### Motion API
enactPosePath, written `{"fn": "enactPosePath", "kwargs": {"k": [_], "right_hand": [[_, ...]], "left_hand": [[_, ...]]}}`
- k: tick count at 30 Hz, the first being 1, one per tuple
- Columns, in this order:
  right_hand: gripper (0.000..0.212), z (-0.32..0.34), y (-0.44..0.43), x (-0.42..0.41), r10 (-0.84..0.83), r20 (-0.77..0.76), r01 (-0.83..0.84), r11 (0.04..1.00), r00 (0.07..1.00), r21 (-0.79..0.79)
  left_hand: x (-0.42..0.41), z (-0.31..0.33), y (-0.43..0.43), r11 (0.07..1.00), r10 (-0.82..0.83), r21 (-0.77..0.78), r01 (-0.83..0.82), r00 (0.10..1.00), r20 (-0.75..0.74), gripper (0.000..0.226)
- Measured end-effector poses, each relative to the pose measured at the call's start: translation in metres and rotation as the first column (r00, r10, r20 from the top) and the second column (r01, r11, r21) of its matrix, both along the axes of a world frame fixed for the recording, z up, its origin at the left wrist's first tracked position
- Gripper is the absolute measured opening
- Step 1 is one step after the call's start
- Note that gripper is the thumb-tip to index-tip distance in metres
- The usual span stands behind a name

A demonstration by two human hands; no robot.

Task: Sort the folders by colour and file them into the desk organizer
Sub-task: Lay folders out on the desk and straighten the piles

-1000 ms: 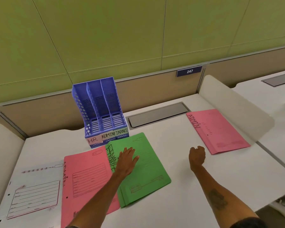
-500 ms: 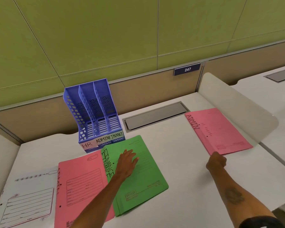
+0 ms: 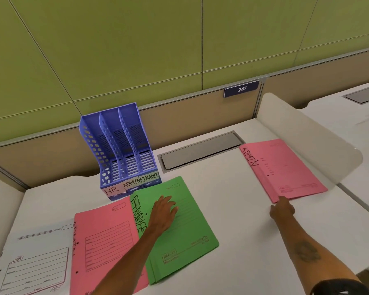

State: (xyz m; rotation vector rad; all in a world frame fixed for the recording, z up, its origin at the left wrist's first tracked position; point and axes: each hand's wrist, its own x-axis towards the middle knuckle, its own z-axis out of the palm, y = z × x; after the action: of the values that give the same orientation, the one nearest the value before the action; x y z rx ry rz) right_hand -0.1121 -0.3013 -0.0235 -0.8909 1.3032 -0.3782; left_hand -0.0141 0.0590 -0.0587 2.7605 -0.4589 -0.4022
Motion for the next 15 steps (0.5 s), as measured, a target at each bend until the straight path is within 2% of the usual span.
{"fn": "enactPosePath", "kwargs": {"k": [1,2,4,5,6,7,10,12,15], "right_hand": [[0.044,-0.002,-0.002,-0.002,0.013,-0.003,-0.013,1.0,1.0,-0.016],[0.046,-0.005,-0.005,0.001,-0.087,0.001,0.086,0.996,0.996,0.021],[0.043,-0.006,-0.008,0.005,-0.17,-0.024,0.171,0.984,0.985,0.054],[0.04,-0.008,-0.008,0.004,-0.154,-0.006,0.154,0.988,0.988,-0.001],[0.041,-0.012,-0.015,0.009,-0.175,0.067,0.173,0.984,0.982,0.036],[0.044,-0.013,-0.017,0.01,-0.115,0.12,0.107,0.992,0.986,0.071],[0.054,-0.01,-0.022,0.013,-0.357,0.228,0.312,0.927,0.906,0.21],[0.055,-0.005,-0.024,0.018,-0.376,0.211,0.304,0.902,0.902,0.306],[0.045,-0.006,-0.024,0.023,-0.32,0.313,0.236,0.931,0.894,0.279]], "left_hand": [[0.0,-0.001,0.0,1.0,-0.001,0.002,0.001,1.0,-0.002,0.041],[0.0,-0.001,-0.001,1.0,-0.003,0.006,0.003,1.0,-0.004,0.041],[0.001,-0.003,-0.002,1.0,-0.005,0.008,0.005,1.0,-0.007,0.041],[0.001,-0.003,-0.003,1.0,-0.005,0.005,0.005,1.0,-0.009,0.041],[0.0,-0.004,-0.004,1.0,-0.006,0.001,0.006,1.0,-0.009,0.041],[0.0,-0.004,-0.005,1.0,-0.007,-0.001,0.007,1.0,-0.008,0.041],[0.001,-0.004,-0.006,1.0,-0.011,-0.002,0.011,1.0,-0.005,0.041],[0.002,-0.004,-0.006,1.0,-0.012,0.001,0.012,1.0,-0.006,0.041],[0.004,-0.003,-0.004,1.0,-0.009,0.004,0.009,1.0,-0.006,0.041]]}}
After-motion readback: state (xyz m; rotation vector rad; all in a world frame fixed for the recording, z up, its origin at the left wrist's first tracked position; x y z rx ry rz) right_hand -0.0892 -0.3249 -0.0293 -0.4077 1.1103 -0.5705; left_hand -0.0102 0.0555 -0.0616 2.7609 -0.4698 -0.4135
